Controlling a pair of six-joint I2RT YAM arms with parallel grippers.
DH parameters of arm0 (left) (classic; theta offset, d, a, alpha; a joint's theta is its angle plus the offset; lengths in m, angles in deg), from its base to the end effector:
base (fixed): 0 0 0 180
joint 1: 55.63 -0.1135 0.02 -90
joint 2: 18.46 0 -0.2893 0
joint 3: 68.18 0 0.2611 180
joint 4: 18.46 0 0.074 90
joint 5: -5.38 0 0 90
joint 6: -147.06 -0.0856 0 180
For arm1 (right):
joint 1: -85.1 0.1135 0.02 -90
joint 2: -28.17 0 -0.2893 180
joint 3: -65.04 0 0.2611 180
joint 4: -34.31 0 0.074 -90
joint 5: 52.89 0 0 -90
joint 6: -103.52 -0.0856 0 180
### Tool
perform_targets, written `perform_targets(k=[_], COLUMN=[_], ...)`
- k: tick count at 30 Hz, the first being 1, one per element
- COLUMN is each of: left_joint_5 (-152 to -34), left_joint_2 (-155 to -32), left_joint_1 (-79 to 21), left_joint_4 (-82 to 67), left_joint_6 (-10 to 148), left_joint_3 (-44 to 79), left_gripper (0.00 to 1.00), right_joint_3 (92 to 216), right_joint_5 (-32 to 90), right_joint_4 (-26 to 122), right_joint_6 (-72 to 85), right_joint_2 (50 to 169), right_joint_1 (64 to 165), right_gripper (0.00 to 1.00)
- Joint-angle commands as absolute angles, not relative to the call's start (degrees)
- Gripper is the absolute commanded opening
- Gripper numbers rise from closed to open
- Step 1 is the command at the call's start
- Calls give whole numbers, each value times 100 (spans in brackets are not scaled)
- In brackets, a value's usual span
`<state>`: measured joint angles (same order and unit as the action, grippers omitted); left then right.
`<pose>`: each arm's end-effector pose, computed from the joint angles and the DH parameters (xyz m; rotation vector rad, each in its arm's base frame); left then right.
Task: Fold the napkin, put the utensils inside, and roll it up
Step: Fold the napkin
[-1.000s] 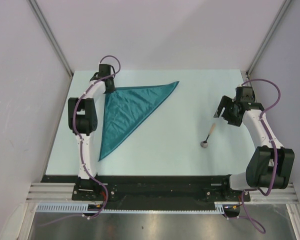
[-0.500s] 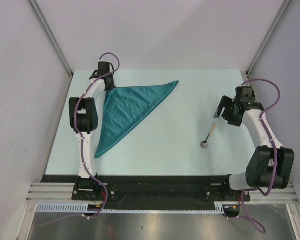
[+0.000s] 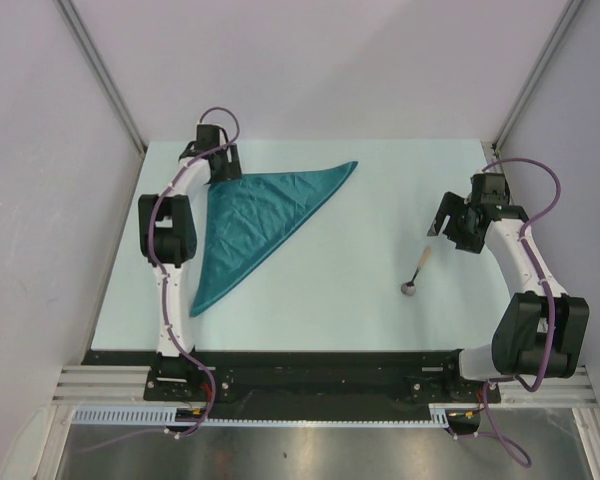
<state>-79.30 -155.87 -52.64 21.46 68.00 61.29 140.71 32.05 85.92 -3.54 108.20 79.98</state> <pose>0.5980 -0.0233 0.1551 -0.2093 2.3922 -0.0014 0.3188 -0.0210 0.2466 0.4572 2.5122 0.1935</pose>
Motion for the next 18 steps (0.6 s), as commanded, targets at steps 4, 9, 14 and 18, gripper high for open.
perform_targets(k=[4, 9, 14, 18], left_joint_5=[-8234, -8155, -8234, -8419], left_joint_2=[-14170, -13433, -12474, -11437], left_joint_1=[-5167, -4983, -4877, -4746], left_joint_4=[1961, 2259, 2348, 1989], left_joint_6=[6778, 6541, 6593, 6690], left_joint_3=[6191, 6429, 5658, 4270], left_gripper=[92, 94, 94, 94], right_joint_3=[13845, 13625, 13484, 13571], right_joint_5=[2964, 3016, 3175, 3254], right_joint_4=[8469, 8363, 8109, 7968], right_joint_6=[-467, -643, -888, -1029], right_joint_2=[10701, 10938, 11271, 11571], right_joint_1=[8009, 8263, 8493, 8686], right_gripper=[82, 80, 77, 72])
